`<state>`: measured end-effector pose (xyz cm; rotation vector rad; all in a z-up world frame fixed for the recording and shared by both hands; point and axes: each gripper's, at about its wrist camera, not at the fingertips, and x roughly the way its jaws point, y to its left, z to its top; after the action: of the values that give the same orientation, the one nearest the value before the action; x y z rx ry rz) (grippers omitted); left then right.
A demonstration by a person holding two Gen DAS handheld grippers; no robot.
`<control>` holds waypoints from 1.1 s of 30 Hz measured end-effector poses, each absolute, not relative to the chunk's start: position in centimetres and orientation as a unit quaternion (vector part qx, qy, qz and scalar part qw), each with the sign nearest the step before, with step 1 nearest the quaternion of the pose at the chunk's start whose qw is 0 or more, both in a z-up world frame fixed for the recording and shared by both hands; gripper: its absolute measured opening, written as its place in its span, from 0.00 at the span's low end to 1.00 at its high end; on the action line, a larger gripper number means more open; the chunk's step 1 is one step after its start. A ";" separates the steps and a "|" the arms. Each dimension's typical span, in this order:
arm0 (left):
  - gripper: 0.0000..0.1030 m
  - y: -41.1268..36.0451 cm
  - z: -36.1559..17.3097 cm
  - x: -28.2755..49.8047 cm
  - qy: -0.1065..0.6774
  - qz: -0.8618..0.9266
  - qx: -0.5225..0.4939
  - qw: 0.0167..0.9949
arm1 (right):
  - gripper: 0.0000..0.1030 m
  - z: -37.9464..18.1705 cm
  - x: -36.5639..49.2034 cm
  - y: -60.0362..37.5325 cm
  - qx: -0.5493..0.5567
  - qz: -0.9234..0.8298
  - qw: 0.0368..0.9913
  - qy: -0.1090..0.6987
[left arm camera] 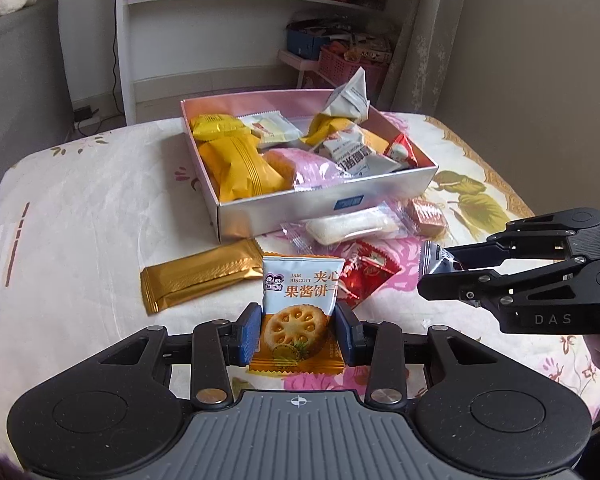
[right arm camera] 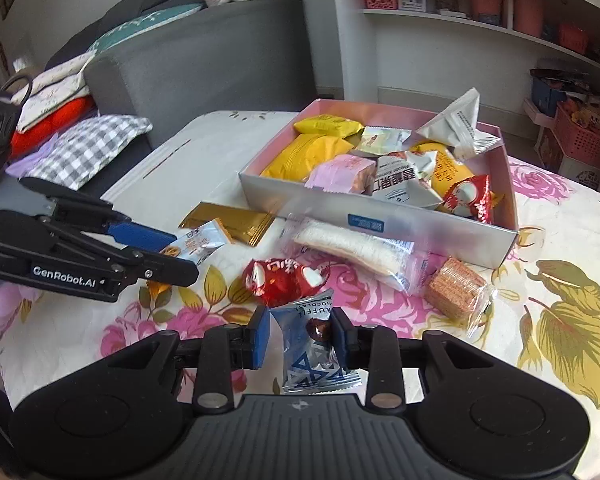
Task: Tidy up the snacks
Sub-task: 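Carry the biscuit packet and silver candy into the box and release both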
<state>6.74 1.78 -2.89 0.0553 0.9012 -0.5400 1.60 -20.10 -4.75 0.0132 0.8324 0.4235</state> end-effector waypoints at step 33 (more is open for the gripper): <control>0.35 -3.3 -2.7 16.0 0.364 -0.154 -0.116 0.911 | 0.26 -4.3 11.0 -24.9 0.185 0.033 0.936 0.299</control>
<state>16.04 -3.30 -2.67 -0.2397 0.7494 -0.3164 10.98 -24.87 -4.26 0.3774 0.6108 0.0669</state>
